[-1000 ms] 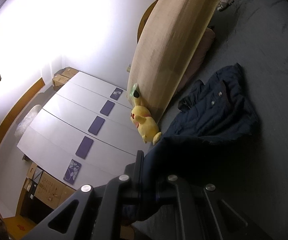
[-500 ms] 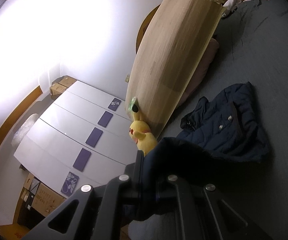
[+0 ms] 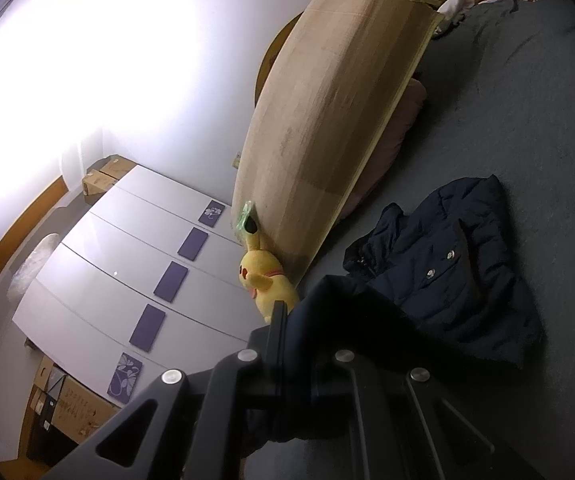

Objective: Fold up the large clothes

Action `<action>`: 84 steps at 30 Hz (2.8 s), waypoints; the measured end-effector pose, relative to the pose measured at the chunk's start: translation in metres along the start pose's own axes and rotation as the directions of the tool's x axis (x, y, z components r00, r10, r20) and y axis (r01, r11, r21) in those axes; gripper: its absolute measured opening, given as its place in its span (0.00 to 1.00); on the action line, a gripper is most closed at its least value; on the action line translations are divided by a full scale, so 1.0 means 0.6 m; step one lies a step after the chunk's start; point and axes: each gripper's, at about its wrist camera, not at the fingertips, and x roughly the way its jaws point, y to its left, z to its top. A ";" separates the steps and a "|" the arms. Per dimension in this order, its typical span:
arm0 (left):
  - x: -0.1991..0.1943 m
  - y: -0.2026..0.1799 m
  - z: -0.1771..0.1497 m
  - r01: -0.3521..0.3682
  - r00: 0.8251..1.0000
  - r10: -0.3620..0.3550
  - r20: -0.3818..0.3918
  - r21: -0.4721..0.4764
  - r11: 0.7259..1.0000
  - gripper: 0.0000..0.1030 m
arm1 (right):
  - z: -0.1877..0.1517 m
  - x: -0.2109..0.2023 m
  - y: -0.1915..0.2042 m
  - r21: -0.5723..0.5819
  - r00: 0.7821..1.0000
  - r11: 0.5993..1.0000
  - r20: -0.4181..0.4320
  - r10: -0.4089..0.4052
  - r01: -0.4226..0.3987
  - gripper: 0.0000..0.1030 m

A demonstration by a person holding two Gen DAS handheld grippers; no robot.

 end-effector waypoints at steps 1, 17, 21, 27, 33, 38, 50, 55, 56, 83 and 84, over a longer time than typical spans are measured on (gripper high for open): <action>0.003 -0.001 0.001 -0.003 1.000 0.003 0.000 0.001 1.000 0.08 | 0.002 0.002 -0.001 0.000 1.000 1.000 0.001 -0.005 0.005 0.09; 0.043 -0.004 0.022 -0.033 0.999 0.033 -0.015 0.024 0.999 0.08 | 0.022 0.031 -0.009 -0.008 0.999 0.999 -0.002 -0.053 0.053 0.09; 0.056 -0.009 0.035 -0.039 0.999 0.040 -0.017 0.035 0.999 0.08 | 0.031 0.039 -0.008 -0.014 0.998 0.998 0.000 -0.061 0.061 0.09; 0.077 -0.016 0.053 -0.045 0.999 0.046 -0.015 0.052 0.998 0.08 | 0.048 0.058 -0.007 -0.025 0.997 0.997 -0.002 -0.075 0.075 0.09; 0.105 -0.025 0.073 -0.056 0.998 0.058 -0.018 0.078 0.995 0.08 | 0.068 0.081 -0.010 -0.028 0.996 0.996 0.001 -0.087 0.087 0.09; 0.126 -0.038 0.098 -0.056 0.998 0.057 -0.008 0.097 0.994 0.08 | 0.090 0.098 -0.009 -0.028 0.996 0.996 0.012 -0.085 0.086 0.09; 0.181 -0.049 0.118 -0.082 0.996 0.084 -0.013 0.120 0.989 0.08 | 0.123 0.141 -0.031 -0.028 0.992 0.992 0.009 -0.123 0.124 0.09; 0.206 -0.046 0.117 -0.103 0.994 0.107 -0.025 0.127 0.987 0.08 | 0.131 0.158 -0.043 -0.028 0.989 0.988 -0.002 -0.150 0.150 0.09; 0.210 -0.046 0.117 -0.106 0.993 0.111 -0.027 0.130 0.986 0.08 | 0.132 0.161 -0.044 -0.029 0.988 0.987 -0.004 -0.157 0.157 0.09; 0.337 -0.062 0.147 -0.182 0.977 0.203 -0.068 0.233 0.955 0.08 | 0.178 0.234 -0.088 -0.016 0.964 0.964 -0.020 -0.267 0.267 0.09; 0.341 -0.061 0.148 -0.185 0.976 0.206 -0.070 0.234 0.954 0.08 | 0.180 0.238 -0.092 -0.015 0.962 0.962 -0.024 -0.273 0.273 0.09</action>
